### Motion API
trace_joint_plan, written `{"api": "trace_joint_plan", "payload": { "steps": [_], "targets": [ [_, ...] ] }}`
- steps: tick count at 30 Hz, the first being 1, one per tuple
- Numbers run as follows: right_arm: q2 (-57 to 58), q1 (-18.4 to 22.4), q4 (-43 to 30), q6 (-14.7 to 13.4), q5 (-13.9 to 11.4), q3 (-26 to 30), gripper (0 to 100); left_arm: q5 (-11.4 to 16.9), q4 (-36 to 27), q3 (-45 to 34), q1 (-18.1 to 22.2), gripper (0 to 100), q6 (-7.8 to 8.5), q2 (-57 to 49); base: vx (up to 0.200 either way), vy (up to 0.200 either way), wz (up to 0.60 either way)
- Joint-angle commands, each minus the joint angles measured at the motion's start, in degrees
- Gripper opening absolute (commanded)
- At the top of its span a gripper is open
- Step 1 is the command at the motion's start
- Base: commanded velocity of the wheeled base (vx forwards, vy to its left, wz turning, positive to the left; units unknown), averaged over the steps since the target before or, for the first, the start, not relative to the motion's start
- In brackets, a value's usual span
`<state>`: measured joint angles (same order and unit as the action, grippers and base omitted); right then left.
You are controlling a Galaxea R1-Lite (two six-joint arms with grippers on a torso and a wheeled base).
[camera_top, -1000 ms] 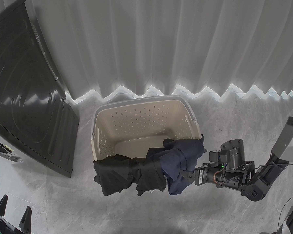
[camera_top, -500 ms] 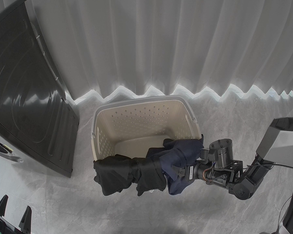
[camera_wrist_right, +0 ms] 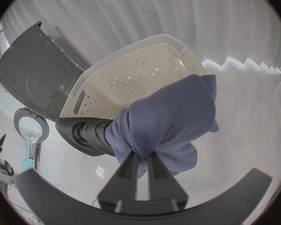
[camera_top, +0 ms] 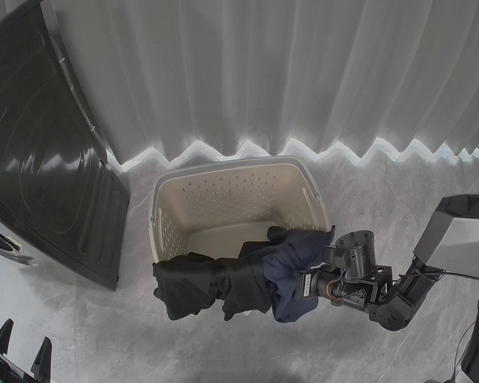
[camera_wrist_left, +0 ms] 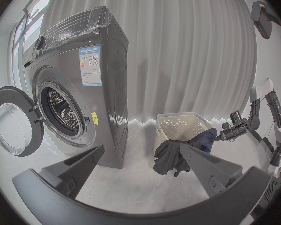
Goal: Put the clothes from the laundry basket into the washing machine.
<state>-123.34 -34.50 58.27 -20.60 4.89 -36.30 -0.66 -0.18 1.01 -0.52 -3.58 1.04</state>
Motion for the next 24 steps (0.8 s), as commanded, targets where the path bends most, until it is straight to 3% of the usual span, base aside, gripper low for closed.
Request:
{"api": "trace_joint_plan", "payload": {
  "steps": [1,12,18,24],
  "targets": [
    [1.3,-1.3,0.1,-0.8,-0.1,0.9,0,0.0,0.0,-0.9,0.0,100,-0.02,-0.8,0.0,0.0,0.0],
    [20.6,-3.0,2.7,-0.4,-0.1,11.6,0,0.0,0.0,-0.9,0.0,100,-0.02,-0.8,0.0,0.0,0.0],
    [29.4,-3.7,2.8,-0.3,-0.1,14.0,0,0.0,0.0,-0.9,0.0,100,-0.02,-0.8,0.0,0.0,0.0],
    [35.7,-3.1,5.0,3.0,-0.4,15.5,0,0.0,0.0,-0.9,0.0,100,-0.02,-0.8,0.0,0.0,0.0]
  ]
}}
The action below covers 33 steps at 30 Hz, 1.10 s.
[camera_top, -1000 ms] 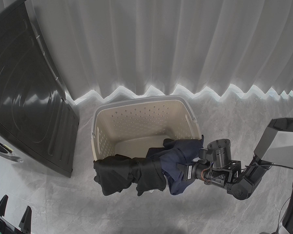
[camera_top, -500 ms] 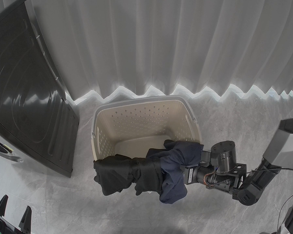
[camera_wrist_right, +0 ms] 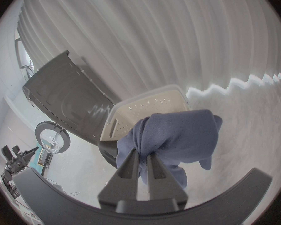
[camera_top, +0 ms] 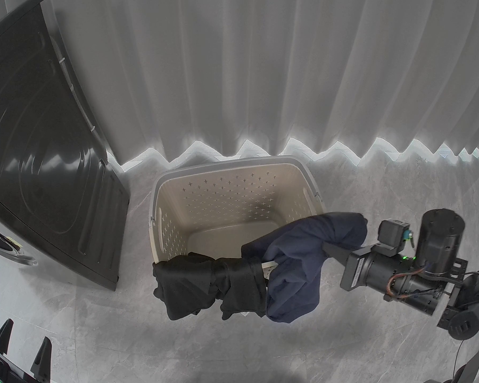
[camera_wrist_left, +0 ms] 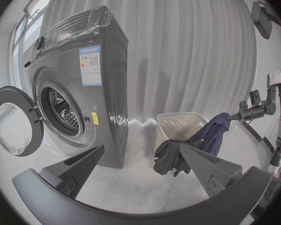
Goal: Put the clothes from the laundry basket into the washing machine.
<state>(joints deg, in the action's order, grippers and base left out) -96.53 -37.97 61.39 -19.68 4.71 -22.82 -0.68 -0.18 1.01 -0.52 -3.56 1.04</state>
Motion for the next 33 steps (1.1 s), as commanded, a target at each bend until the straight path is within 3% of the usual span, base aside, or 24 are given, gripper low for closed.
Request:
{"api": "trace_joint_plan", "payload": {
  "steps": [1,7,11,24,30,33],
  "targets": [
    [9.9,0.4,2.9,3.0,-0.5,2.3,0,0.0,0.0,-0.9,0.0,100,-0.04,-0.8,0.0,0.0,0.0],
    [14.7,-0.6,4.5,8.4,-1.6,2.6,0,0.0,0.0,-0.9,0.0,100,0.04,-0.8,0.0,0.0,0.0],
    [16.0,-1.0,4.1,9.3,-1.6,3.7,0,0.0,0.0,-0.9,0.0,100,0.04,-0.8,-0.1,0.0,0.0],
    [16.3,-0.7,4.4,9.0,-1.6,3.8,0,0.0,0.0,-0.9,0.0,100,0.04,-0.8,-0.2,0.0,0.0],
    [16.3,-0.5,4.4,9.0,-1.6,3.8,0,0.1,0.0,-0.9,0.0,100,-0.04,-0.8,0.0,0.0,0.0],
    [16.2,-0.6,4.4,9.0,-1.6,3.9,0,0.1,0.0,-0.9,0.0,100,-0.04,-0.8,0.0,0.2,0.0]
  ]
}}
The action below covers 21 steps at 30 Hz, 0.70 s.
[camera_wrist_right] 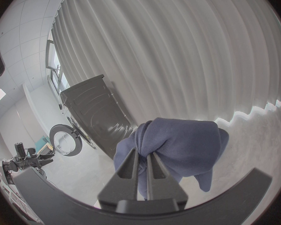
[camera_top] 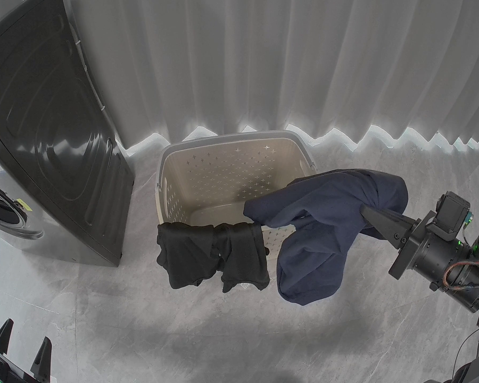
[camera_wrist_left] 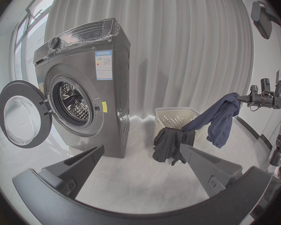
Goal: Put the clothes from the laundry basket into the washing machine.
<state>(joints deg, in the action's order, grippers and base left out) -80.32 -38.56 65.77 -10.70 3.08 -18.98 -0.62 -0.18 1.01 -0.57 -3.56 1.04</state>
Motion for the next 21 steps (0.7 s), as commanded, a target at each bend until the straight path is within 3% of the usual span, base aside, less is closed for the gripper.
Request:
{"api": "trace_joint_plan", "payload": {
  "steps": [1,21],
  "targets": [
    [0.0,0.0,0.1,0.0,0.0,0.1,0,0.0,0.0,-0.9,0.0,100,-0.04,-0.8,0.0,0.2,0.0],
    [-0.1,-0.1,0.1,-0.1,-0.1,0.1,0,0.0,0.0,-0.9,0.0,100,-0.04,-0.8,0.0,0.2,0.0]
  ]
}}
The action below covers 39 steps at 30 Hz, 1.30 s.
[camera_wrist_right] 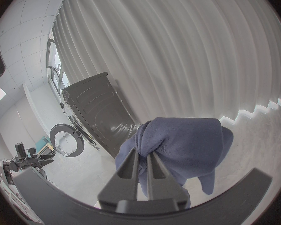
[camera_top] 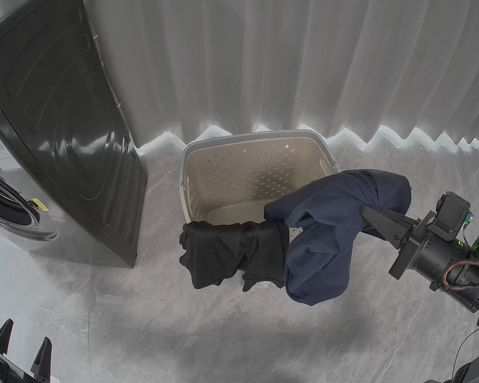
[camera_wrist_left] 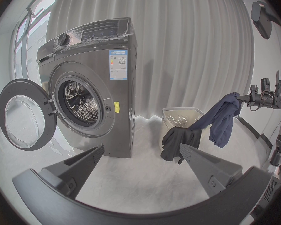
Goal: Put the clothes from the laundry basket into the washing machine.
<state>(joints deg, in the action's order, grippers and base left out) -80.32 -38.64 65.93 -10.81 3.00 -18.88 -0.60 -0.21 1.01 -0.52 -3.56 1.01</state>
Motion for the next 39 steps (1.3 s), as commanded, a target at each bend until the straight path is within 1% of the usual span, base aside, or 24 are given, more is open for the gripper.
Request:
{"api": "trace_joint_plan", "payload": {
  "steps": [1,30,36,39],
  "targets": [
    [-0.1,0.0,0.0,0.0,0.0,0.0,0,0.0,0.0,-0.9,0.0,100,-0.04,-0.7,0.0,0.2,0.0],
    [-0.4,-0.2,-0.1,-0.1,0.0,0.2,0,0.0,0.0,-0.9,0.0,100,-0.04,-0.7,0.0,0.2,0.0],
    [-0.4,-0.2,-0.1,-0.1,0.0,0.4,0,0.0,0.0,-0.9,0.0,100,0.04,-0.7,0.0,0.0,0.0],
    [-0.4,-0.2,-0.2,-0.1,0.0,0.4,0,0.0,0.0,-0.9,0.0,100,0.04,-0.7,-0.2,0.0,0.0]
  ]
}}
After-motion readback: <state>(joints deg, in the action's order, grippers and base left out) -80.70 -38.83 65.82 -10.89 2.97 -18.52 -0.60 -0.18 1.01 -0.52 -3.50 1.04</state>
